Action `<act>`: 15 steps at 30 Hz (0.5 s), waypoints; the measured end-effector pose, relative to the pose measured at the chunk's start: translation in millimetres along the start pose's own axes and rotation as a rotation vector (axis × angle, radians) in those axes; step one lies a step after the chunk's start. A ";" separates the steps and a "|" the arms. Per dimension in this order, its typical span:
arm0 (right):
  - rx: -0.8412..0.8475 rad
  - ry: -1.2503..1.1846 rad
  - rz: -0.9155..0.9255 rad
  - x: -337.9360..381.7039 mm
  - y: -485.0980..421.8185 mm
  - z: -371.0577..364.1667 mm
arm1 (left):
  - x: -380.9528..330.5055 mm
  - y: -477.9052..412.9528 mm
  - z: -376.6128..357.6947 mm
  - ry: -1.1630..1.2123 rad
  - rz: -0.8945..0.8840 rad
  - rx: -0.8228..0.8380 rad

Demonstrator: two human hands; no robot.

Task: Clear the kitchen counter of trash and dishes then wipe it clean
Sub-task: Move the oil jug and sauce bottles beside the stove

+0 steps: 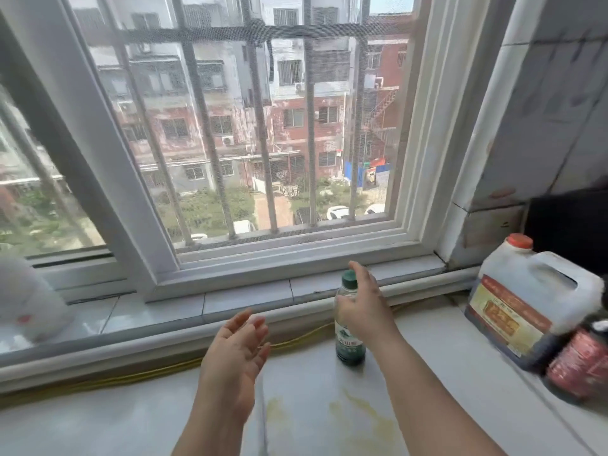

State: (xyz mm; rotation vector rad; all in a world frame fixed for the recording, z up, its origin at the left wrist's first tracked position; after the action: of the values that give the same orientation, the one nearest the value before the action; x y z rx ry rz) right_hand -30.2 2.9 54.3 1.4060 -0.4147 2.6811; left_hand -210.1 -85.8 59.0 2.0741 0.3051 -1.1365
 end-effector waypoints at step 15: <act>-0.462 -0.196 -0.199 -76.5 33.0 127.6 | 42.0 9.3 -36.6 -0.033 0.156 0.076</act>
State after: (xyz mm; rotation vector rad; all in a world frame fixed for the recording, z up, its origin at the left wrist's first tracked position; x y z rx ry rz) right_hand 108.4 -60.4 54.2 1.4700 -0.8014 2.1174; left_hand -157.9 -72.3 42.0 2.1028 0.0837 -1.1014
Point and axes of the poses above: each hand's wrist, its own y-axis away from the middle knuckle, its own z-axis out of the back of the hand, x = y × z, the point moved 2 cm from there along -y, towards the middle knuckle, and after that the axes turned 14 degrees about -x, right-handed, at the moved point
